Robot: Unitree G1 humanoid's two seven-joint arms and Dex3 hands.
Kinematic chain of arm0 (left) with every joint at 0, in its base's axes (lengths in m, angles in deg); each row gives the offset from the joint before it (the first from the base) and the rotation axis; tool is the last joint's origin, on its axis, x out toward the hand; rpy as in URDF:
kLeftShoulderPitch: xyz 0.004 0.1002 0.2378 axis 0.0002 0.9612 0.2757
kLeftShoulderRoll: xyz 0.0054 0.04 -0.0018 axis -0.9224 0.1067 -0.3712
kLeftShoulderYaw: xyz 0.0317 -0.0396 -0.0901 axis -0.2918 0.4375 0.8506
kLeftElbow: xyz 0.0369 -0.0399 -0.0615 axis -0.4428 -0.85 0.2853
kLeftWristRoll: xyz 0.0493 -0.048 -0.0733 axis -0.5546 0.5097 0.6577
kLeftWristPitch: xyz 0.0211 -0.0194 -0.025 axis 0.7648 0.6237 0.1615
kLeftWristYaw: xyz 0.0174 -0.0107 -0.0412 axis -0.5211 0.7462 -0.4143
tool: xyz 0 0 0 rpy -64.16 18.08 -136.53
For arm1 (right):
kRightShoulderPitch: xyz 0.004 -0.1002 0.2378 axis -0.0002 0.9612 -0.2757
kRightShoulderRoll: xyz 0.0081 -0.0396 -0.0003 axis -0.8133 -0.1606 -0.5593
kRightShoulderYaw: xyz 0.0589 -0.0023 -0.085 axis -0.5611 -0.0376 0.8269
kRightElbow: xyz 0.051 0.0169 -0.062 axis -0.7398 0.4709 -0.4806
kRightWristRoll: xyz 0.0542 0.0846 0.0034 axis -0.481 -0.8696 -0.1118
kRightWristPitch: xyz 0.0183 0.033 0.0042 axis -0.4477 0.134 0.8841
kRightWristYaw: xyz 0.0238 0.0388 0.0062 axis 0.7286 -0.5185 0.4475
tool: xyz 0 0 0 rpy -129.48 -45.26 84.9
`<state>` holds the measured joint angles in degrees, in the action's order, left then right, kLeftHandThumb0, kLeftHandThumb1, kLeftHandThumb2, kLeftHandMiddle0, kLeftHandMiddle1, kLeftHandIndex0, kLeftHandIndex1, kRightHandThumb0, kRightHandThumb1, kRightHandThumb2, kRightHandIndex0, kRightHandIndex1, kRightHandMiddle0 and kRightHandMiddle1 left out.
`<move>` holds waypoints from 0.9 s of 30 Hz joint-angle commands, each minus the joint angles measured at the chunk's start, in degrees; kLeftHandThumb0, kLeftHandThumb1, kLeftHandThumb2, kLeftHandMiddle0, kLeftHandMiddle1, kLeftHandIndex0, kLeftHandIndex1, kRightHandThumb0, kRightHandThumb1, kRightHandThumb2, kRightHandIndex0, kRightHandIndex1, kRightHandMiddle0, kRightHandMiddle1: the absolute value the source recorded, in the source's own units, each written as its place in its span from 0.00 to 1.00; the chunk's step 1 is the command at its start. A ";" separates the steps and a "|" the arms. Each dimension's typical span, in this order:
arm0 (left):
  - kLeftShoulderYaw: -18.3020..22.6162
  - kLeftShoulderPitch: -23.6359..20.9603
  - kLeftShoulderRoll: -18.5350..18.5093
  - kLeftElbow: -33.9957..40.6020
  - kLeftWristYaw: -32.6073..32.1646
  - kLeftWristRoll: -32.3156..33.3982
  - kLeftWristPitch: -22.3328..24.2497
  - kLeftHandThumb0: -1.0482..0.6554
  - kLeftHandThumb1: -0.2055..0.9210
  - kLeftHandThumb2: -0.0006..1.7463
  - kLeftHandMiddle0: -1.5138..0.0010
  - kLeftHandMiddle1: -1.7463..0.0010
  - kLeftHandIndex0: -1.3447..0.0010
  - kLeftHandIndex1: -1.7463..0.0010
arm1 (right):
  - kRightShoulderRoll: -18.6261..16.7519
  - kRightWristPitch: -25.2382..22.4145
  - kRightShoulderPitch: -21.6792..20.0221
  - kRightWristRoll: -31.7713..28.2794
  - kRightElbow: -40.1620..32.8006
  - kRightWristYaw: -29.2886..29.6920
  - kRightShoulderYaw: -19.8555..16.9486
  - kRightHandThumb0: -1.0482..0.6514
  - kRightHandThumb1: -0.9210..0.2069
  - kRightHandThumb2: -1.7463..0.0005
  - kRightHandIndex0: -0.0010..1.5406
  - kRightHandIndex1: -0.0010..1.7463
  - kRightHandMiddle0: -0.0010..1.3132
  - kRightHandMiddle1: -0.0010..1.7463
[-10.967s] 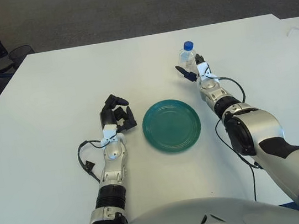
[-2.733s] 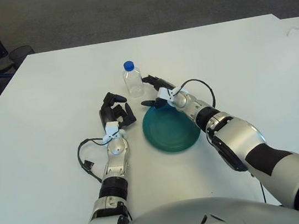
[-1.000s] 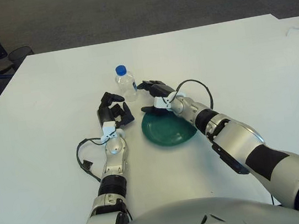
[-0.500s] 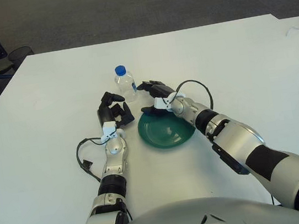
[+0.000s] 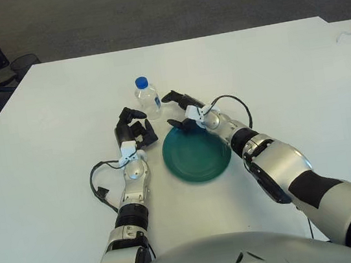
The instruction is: Put the bottle into the plate.
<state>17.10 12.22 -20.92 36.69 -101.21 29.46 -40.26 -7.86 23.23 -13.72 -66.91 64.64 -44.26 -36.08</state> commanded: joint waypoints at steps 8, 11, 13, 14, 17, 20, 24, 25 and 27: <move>0.36 2.59 -0.26 -2.69 1.70 0.73 1.24 0.32 0.36 0.83 0.20 0.00 0.48 0.00 | 1.05 -1.93 -0.27 -5.57 0.72 -2.72 -7.69 0.64 0.41 0.24 0.07 0.37 0.00 0.57; 0.33 2.38 -0.28 -2.85 1.49 0.51 1.66 0.31 0.36 0.84 0.20 0.00 0.48 0.00 | 1.82 -1.94 -0.44 -6.55 0.56 -2.85 -9.18 0.64 0.42 0.23 0.06 0.37 0.00 0.59; 0.39 2.35 -0.29 -2.88 1.48 0.50 1.85 0.31 0.36 0.84 0.20 0.00 0.48 0.00 | 2.03 -1.99 -0.52 -6.87 0.47 -2.90 -9.96 0.64 0.42 0.24 0.07 0.38 0.00 0.60; 0.54 2.29 -0.24 -3.02 1.64 0.75 1.82 0.31 0.36 0.84 0.20 0.00 0.48 0.00 | 2.29 -2.02 -0.59 -7.34 0.44 -2.98 -10.67 0.64 0.42 0.24 0.07 0.38 0.00 0.60; 0.70 2.09 -0.05 -3.23 1.77 1.08 1.78 0.31 0.36 0.84 0.20 0.00 0.48 0.00 | 3.45 -1.54 -1.03 -9.60 0.10 -3.44 -13.47 0.64 0.43 0.23 0.06 0.38 0.00 0.60; 0.64 2.36 -0.17 -2.80 1.79 0.92 1.94 0.31 0.35 0.84 0.20 0.00 0.47 0.00 | 4.15 -0.96 -1.37 -10.89 -0.20 -3.90 -15.34 0.68 0.45 0.21 0.06 0.38 0.00 0.60; 0.36 2.57 -0.26 -2.28 1.39 0.32 2.37 0.31 0.35 0.84 0.20 0.00 0.47 0.00 | 5.13 -0.97 -1.73 -12.21 -0.35 -4.47 -17.32 0.71 0.46 0.19 0.05 0.38 0.00 0.62; 0.26 2.70 -0.32 -2.10 1.41 0.16 2.36 0.31 0.35 0.84 0.20 0.00 0.47 0.00 | 5.53 -0.85 -1.67 -13.20 -0.45 -4.55 -18.41 0.71 0.46 0.18 0.05 0.38 0.00 0.62; 0.08 2.88 -0.36 -1.85 1.51 -0.02 2.35 0.31 0.35 0.84 0.20 0.00 0.47 0.00 | 6.32 -0.38 -1.36 -15.03 -0.66 -4.64 -20.41 0.71 0.46 0.18 0.04 0.38 0.00 0.63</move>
<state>17.15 12.18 -21.02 36.85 -99.65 29.69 -40.38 -2.80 22.27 -14.65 -79.25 64.57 -48.49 -53.88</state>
